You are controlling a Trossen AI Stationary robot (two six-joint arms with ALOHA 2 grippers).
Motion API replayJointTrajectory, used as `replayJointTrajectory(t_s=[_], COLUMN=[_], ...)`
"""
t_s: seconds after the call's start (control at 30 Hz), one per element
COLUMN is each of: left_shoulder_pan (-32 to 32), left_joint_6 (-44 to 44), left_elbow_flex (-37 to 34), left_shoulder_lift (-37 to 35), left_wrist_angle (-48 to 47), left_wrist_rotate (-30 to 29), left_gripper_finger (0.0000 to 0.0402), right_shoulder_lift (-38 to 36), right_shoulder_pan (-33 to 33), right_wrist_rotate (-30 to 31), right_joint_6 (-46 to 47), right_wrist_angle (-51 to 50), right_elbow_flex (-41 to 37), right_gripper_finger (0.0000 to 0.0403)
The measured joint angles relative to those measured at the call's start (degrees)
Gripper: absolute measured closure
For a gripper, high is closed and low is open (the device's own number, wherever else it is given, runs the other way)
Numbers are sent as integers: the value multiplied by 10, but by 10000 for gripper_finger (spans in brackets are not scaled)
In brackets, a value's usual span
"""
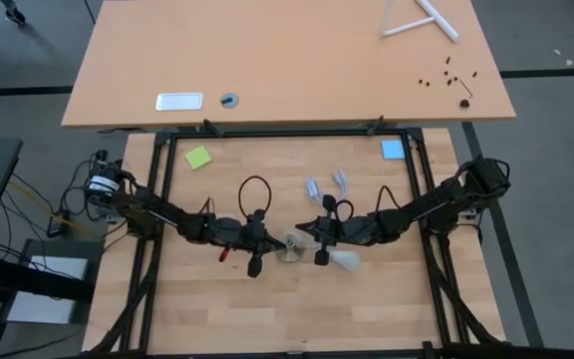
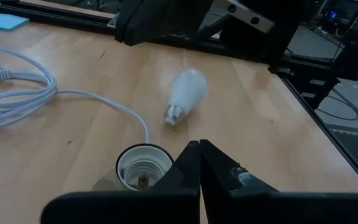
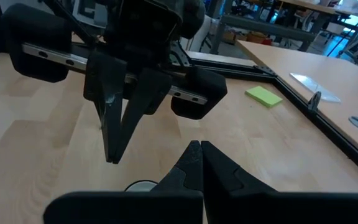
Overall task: Screw lightbulb
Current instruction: Insert the lightbulb into the lamp
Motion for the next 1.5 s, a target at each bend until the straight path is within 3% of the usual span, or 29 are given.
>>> replayJointTrajectory(t_s=[0.97, 1.23, 1.3, 1.5], left_shoulder_pan=[4, 5, 5, 21], left_joint_6=[0, 0, 0, 11], left_elbow_flex=[0, 0, 0, 0], left_shoulder_lift=[0, 0, 0, 0], left_wrist_angle=[5, 2, -3, -40], left_wrist_rotate=[13, 17, 24, 28], left_gripper_finger=[399, 399, 399, 399], right_shoulder_lift=[0, -5, -24, -101], right_shoulder_pan=[-1, -2, -5, -5], right_wrist_rotate=[0, 0, 0, -37], right_joint_6=[-7, 24, 46, 115], right_wrist_angle=[-13, -3, -51, -381], right_elbow_flex=[0, 1, 12, 75], right_gripper_finger=[400, 385, 374, 326])
